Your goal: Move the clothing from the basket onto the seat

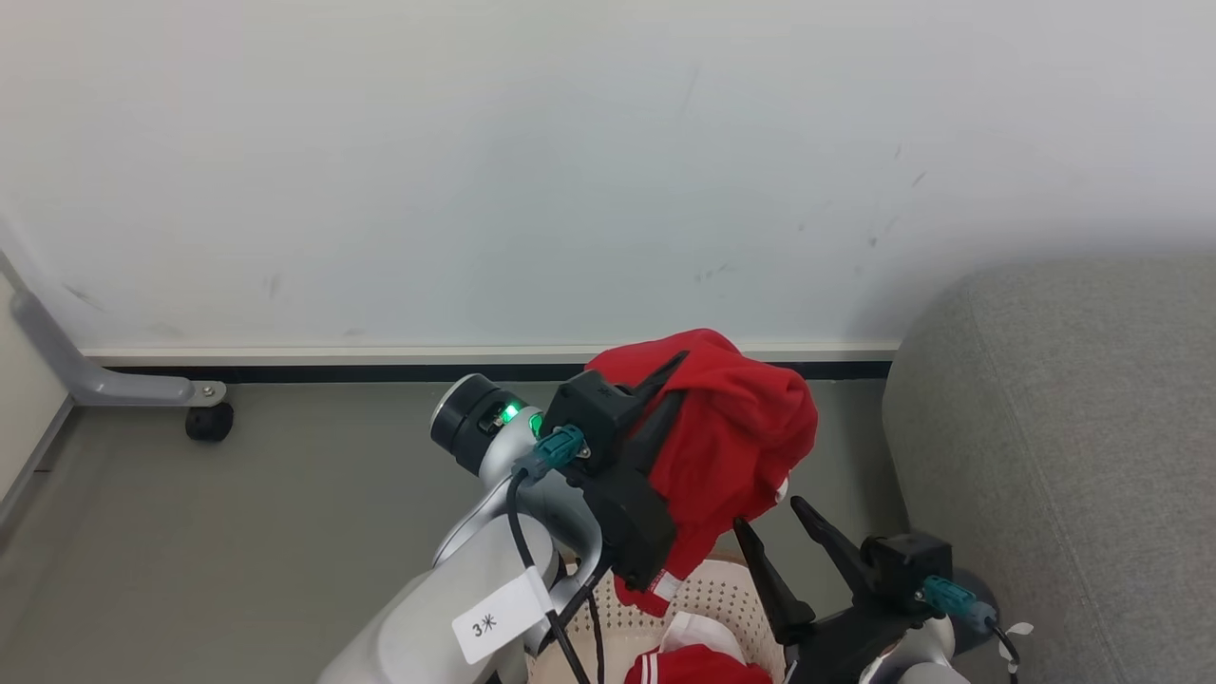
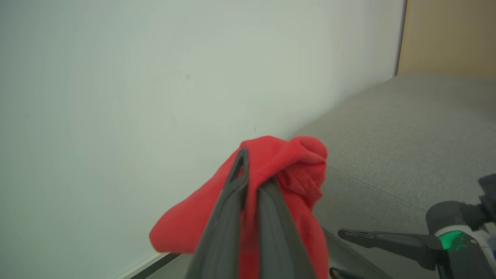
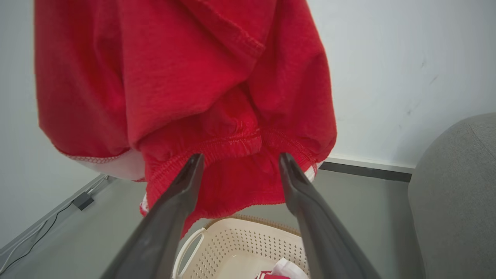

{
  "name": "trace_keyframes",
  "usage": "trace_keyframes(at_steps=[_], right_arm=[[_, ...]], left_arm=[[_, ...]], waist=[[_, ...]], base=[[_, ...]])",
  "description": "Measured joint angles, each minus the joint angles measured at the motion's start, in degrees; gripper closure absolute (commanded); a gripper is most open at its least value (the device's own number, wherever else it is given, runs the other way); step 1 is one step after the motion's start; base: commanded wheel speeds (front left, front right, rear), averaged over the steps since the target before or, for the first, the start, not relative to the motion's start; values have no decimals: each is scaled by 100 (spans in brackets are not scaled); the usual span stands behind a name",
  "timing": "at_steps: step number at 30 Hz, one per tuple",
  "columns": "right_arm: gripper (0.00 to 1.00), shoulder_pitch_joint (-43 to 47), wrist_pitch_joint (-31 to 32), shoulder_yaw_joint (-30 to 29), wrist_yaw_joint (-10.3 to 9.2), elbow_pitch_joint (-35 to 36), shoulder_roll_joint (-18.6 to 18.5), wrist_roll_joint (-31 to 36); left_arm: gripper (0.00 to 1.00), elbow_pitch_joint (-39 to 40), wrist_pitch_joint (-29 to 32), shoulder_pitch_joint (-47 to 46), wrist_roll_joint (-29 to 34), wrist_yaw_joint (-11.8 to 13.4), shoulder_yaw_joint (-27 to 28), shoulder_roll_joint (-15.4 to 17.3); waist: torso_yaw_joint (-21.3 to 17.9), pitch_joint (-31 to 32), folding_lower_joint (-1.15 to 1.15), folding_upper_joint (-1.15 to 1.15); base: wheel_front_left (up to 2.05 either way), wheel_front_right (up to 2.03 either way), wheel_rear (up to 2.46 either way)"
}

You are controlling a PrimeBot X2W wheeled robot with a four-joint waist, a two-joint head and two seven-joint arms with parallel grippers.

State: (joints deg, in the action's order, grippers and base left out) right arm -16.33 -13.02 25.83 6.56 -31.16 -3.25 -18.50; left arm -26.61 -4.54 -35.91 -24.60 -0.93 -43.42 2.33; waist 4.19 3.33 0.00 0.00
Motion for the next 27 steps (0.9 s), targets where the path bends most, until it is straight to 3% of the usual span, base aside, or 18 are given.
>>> trace_keyframes(at_steps=[10,27], right_arm=[[0,-537,87,565,34,-450,-4,-372],[0,-1032,-37,1230,49,-402,-8,-676]], left_arm=[[100,385,194,-1,-27,48,-112,2],[100,474,448,25,-118,144,-38,105]], waist=[[55,-29,0,0],[56,-69,0,0]], base=[[0,0,0],[0,0,0]])
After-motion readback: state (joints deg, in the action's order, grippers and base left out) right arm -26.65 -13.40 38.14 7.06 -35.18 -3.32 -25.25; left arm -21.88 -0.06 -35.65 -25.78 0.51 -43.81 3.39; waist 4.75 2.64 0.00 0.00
